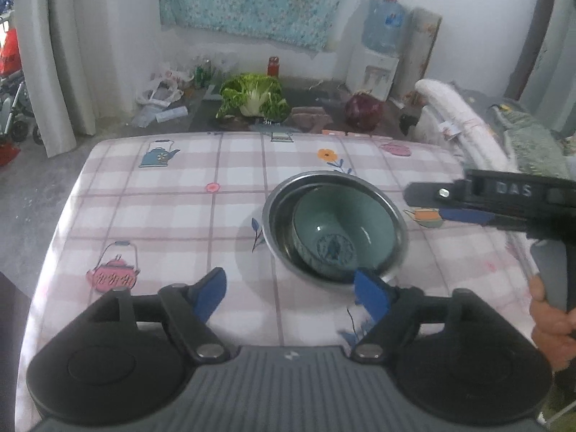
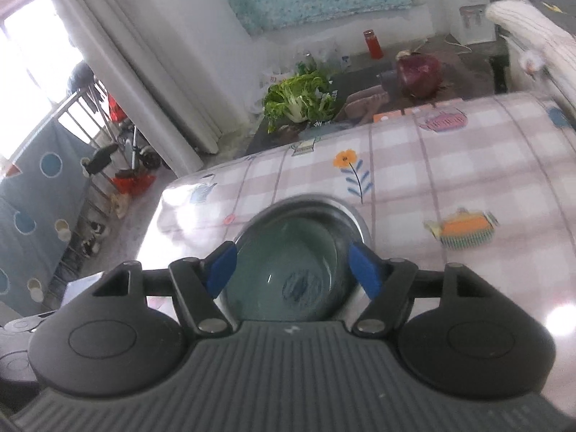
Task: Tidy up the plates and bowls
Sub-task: 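Raise both grippers and move them to a large shallow steel bowl, then close both grippers on the rim of the large steel bowl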
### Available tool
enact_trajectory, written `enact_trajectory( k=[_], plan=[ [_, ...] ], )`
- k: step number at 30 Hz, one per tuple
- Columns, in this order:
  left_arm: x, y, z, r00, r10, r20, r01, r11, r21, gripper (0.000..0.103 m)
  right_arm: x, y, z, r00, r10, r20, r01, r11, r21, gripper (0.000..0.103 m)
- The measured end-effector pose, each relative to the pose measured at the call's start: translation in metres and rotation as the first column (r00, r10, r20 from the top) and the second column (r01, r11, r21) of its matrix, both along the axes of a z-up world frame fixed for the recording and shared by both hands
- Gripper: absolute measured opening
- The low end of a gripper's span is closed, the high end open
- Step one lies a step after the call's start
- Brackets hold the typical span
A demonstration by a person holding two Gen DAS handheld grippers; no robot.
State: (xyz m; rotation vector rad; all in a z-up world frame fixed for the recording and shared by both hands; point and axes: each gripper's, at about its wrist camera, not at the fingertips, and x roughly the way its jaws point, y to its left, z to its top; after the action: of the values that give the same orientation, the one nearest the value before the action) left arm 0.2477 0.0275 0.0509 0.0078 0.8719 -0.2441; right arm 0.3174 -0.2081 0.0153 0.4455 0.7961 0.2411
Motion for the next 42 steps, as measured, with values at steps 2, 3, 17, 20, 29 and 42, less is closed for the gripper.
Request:
enact_trajectory(
  k=[2,3,17,20,29,42],
  plan=[
    [-0.020,0.009,0.002,1.000,-0.001,0.008,0.001,1.000,-0.019,0.082,-0.027,-0.003,0.003,1.000,-0.005,0.004,0.005,1.000,0.030,0.069],
    [-0.032,0.015,0.002,1.000,0.005,0.009,-0.004,0.999,-0.033,0.083,-0.037,-0.002,0.004,1.000,-0.005,0.004,0.005,0.999,0.037,0.069],
    [-0.134,0.088,-0.039,0.986,0.160,-0.039,-0.163,0.984,-0.070,0.085,-0.156,0.077,-0.013,0.993,0.120,-0.002,-0.120,0.991,0.058,0.069],
    [-0.141,0.099,-0.049,0.978,0.198,-0.059,-0.202,0.977,-0.069,0.085,-0.166,0.094,-0.017,0.990,0.144,-0.008,-0.143,0.988,0.050,0.069],
    [-0.155,0.117,-0.058,0.960,0.280,-0.022,-0.280,0.960,0.022,0.084,-0.184,0.133,-0.024,0.975,0.220,-0.028,-0.218,0.973,0.076,0.069],
    [-0.163,0.139,-0.061,0.938,0.341,0.068,-0.345,0.936,0.071,0.081,-0.234,0.156,-0.055,0.970,0.222,-0.097,-0.204,0.964,0.169,0.060]
  ],
)
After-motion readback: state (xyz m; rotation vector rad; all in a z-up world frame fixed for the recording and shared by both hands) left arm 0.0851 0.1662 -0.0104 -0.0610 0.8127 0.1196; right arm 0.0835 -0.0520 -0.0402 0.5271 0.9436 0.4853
